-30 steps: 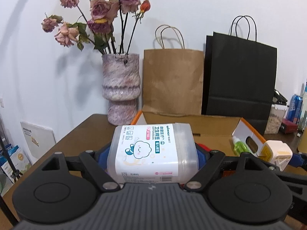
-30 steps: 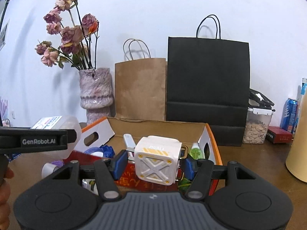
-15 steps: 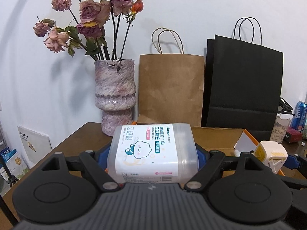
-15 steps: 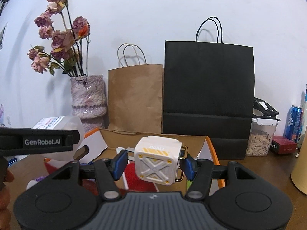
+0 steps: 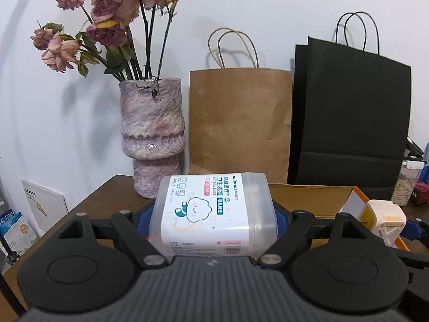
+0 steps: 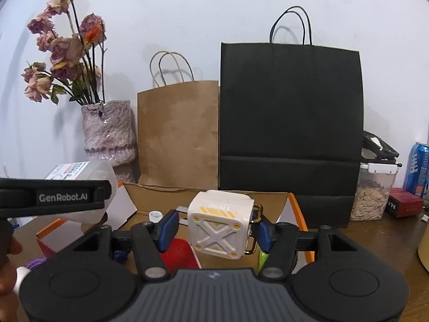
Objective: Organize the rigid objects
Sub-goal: 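Carry the white cube over the box with the right tool while the left tool carries the wipes container, then open the right tool to drop the cube in the box while the left tool releases the container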
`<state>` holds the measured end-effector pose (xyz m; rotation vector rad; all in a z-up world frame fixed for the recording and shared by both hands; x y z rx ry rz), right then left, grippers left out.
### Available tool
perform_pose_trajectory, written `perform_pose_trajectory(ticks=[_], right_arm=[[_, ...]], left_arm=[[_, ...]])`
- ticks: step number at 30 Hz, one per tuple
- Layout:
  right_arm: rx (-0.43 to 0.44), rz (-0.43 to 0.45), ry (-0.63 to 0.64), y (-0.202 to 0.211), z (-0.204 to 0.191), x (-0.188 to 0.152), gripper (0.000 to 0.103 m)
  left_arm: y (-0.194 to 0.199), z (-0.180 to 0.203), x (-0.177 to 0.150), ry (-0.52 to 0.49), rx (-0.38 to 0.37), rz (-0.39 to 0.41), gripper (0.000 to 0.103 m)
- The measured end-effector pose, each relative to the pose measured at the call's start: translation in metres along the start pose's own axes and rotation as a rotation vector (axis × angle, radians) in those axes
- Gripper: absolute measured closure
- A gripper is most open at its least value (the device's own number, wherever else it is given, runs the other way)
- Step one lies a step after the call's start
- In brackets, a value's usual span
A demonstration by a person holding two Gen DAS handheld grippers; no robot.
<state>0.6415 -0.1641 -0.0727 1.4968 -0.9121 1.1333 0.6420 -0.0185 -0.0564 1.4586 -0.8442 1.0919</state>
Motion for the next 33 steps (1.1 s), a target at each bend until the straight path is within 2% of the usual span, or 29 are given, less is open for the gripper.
perform_pose_trajectory(ticks=[11,19,21,22,26,27,30,33], right_arm=[[-0.011,-0.052,-0.005,-0.034,0.013,-0.006,0.045],[-0.024,-0.087,0.001,-0.039,0.016,-0.014,0.044],[-0.019,-0.115,-0.017,-0.042,0.018,-0.018,0.044],[-0.018,-0.133,-0.034,-0.043,0.020,-0.021,0.043],[-0.052,-0.123,-0.045,-0.040,0.026,-0.022,0.010],[-0.058,-0.111,-0.043,-0.038,0.027,-0.021,0.005],[-0.061,-0.099,-0.032,-0.036,0.025,-0.020,0.000],[-0.065,-0.102,-0.026,-0.037,0.025,-0.020,0.000]], left_arm=[[-0.035,0.002,-0.003,-0.031,0.016,-0.037,0.020],[-0.038,0.004,-0.008,-0.050,0.000,-0.053,0.019],[-0.038,0.005,-0.008,-0.059,0.005,-0.050,0.009],[-0.037,0.004,-0.008,-0.060,0.007,-0.045,0.000],[-0.034,0.002,-0.006,-0.052,0.008,-0.029,0.000],[-0.034,0.002,-0.006,-0.049,0.009,-0.031,0.000],[-0.036,0.001,-0.008,-0.049,0.017,-0.041,0.000],[-0.036,-0.001,-0.009,-0.048,0.022,-0.045,0.000]])
Point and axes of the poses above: each gripper's, at about its wrist camera, not at the fingertips, and y roughly against the way its jaws point, z to its right, x to its top, the point moved 10 cm from there along -y, roughly the way its jaws point, and after that the axes turned 2 degrees about x, right-handed, at the moved point
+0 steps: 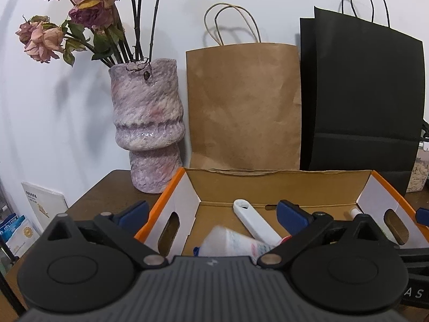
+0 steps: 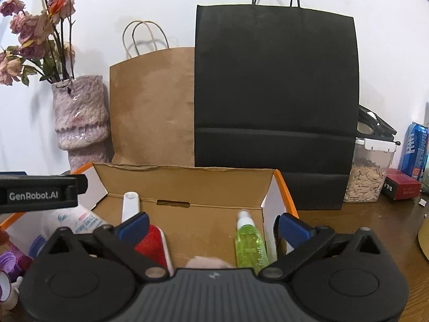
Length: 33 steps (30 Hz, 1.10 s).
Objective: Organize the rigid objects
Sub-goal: 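Open the right tool to drop the cube in the box while the left tool releases the container, then withdraw both open tools from the box toward the remaining loose items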
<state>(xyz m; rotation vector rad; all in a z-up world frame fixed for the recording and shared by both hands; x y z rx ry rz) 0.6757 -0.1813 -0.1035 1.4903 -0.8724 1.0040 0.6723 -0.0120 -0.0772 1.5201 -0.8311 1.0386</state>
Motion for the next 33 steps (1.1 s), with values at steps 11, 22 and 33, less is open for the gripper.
perform_pose_trajectory(ticks=[11,22,33], right_arm=[[-0.012,0.008,-0.002,0.002,0.001,-0.001,0.000],[-0.005,0.047,0.007,0.025,-0.001,-0.005,0.000],[-0.012,0.085,-0.001,0.064,-0.007,-0.014,0.000]], left_arm=[[0.004,-0.003,-0.001,-0.004,0.006,0.003,0.000],[0.019,-0.015,-0.006,-0.015,0.012,0.009,0.000],[0.049,-0.035,-0.016,-0.017,0.008,0.027,0.000]])
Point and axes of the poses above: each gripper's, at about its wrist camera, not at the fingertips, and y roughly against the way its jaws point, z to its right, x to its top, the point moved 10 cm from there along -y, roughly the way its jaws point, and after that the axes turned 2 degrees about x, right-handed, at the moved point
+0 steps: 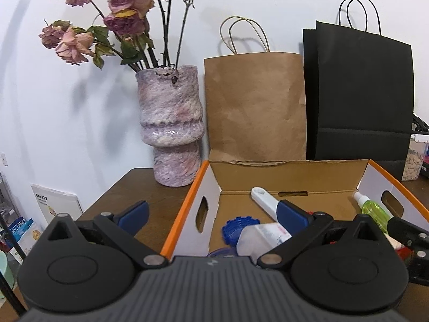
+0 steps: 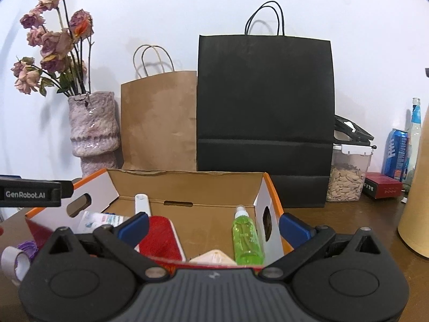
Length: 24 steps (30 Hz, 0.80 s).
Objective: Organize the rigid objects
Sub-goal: 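Withdraw both open tools from the box toward the remaining loose items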
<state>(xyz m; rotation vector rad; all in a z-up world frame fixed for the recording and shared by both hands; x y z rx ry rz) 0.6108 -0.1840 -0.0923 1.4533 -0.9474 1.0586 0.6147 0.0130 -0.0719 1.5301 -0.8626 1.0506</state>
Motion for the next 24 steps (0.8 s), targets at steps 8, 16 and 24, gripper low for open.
perform_pose_trajectory(ticks=[8,16,24], right_arm=[[-0.003,-0.001,0.003,0.028,-0.013,-0.010,0.000],[-0.005,-0.023,-0.002,0.055,-0.031,-0.025,0.000],[0.005,-0.036,0.014,0.081,-0.059,-0.037,0.000]], left_arm=[[0.024,-0.027,-0.012,0.031,0.011,-0.006,0.000],[0.047,-0.053,-0.029,0.048,0.019,-0.031,0.000],[0.068,-0.077,-0.050,0.041,0.024,-0.060,0.000]])
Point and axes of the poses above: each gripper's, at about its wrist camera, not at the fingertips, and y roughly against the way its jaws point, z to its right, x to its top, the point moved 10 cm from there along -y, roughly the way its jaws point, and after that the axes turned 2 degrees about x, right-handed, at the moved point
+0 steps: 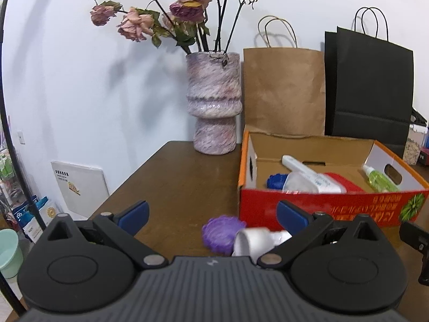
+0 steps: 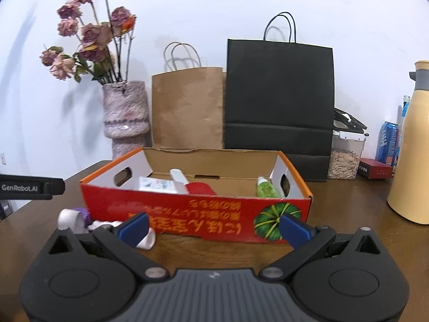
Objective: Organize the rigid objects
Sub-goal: 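Withdraw both open tools from the box toward the remaining loose items, then grasp the white tape roll with the left tool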
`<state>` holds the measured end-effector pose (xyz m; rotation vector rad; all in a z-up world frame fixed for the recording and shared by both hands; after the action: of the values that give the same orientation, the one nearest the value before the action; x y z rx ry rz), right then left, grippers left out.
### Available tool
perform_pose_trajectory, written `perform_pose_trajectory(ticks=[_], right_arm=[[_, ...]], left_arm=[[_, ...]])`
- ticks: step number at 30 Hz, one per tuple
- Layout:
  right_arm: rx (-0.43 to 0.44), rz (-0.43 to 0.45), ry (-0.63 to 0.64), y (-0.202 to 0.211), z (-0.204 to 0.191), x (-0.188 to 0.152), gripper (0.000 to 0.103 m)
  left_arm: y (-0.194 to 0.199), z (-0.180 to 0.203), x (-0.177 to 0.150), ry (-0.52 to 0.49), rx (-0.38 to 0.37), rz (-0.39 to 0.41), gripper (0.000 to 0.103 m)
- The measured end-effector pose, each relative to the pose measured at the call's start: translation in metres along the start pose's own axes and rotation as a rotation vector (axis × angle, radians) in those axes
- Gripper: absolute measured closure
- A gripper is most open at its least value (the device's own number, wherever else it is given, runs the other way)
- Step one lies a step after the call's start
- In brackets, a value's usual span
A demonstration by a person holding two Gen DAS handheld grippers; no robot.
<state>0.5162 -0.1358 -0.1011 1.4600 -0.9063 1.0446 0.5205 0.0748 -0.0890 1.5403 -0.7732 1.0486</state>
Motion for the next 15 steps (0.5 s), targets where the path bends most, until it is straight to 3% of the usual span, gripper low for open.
perform_pose_trajectory(ticks=[15], right_arm=[[-0.004,-0.050,0.011,0.015,-0.026,-0.020,0.000]], left_arm=[[0.011,-0.002,-0.033,-0.062,-0.065,-0.061,0.000]])
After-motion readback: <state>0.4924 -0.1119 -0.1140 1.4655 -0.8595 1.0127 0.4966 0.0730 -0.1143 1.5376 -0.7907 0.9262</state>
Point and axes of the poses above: each gripper's, at about its wrist camera, not at the fingertips, and y roughly against the way its jaws point, z to its right, x to its top, the point moved 10 cm from there along -y, roughly the way its jaws point, and after that the axes turned 2 degrees about x, right-handed, at the moved point
